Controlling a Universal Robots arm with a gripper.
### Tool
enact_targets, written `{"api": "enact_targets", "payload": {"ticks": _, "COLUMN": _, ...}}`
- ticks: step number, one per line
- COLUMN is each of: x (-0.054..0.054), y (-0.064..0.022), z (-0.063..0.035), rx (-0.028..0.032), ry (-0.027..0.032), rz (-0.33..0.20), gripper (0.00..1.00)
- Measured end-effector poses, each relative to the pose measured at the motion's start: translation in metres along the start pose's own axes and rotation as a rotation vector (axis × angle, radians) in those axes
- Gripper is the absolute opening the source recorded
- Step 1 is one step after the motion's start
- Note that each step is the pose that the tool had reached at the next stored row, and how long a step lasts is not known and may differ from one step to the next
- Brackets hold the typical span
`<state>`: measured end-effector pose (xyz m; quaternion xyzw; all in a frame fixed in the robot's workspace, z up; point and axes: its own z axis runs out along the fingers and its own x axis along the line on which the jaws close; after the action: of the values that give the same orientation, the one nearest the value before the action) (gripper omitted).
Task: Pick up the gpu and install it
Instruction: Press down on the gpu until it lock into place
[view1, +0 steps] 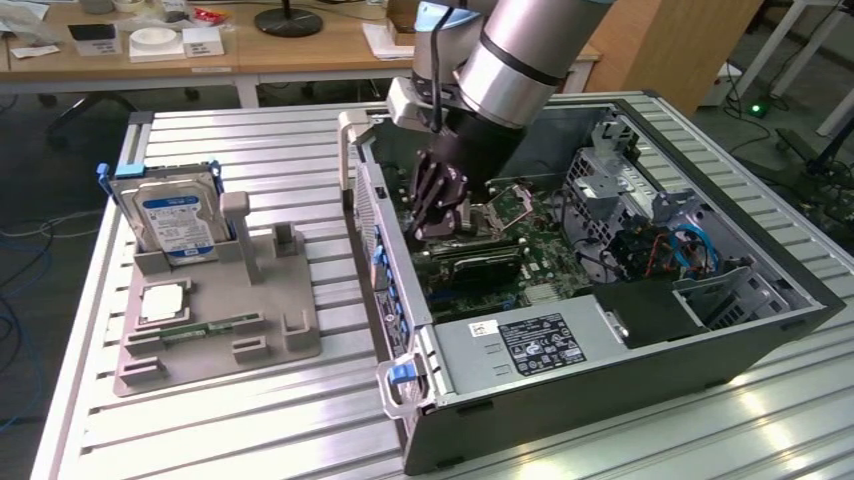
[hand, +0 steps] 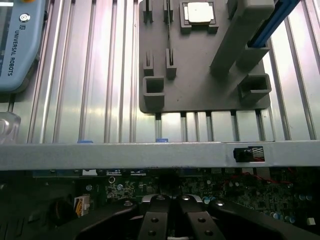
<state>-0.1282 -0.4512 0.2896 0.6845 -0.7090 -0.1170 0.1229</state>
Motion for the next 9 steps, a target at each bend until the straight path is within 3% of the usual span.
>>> {"api": "enact_targets", "payload": {"ticks": 5, "x": 0.0001, "y": 0.0027, "z": 0.0018, "rx": -0.0002, "ry": 0.0009, "rz": -0.002, "gripper": 0.11}}
{"api": "enact_targets", "payload": {"ticks": 9, "x": 0.0002, "y": 0.0000, "z": 0.0068, "rx": -0.0015, "ry": 0.0029, "rz": -0.002, "gripper": 0.11}}
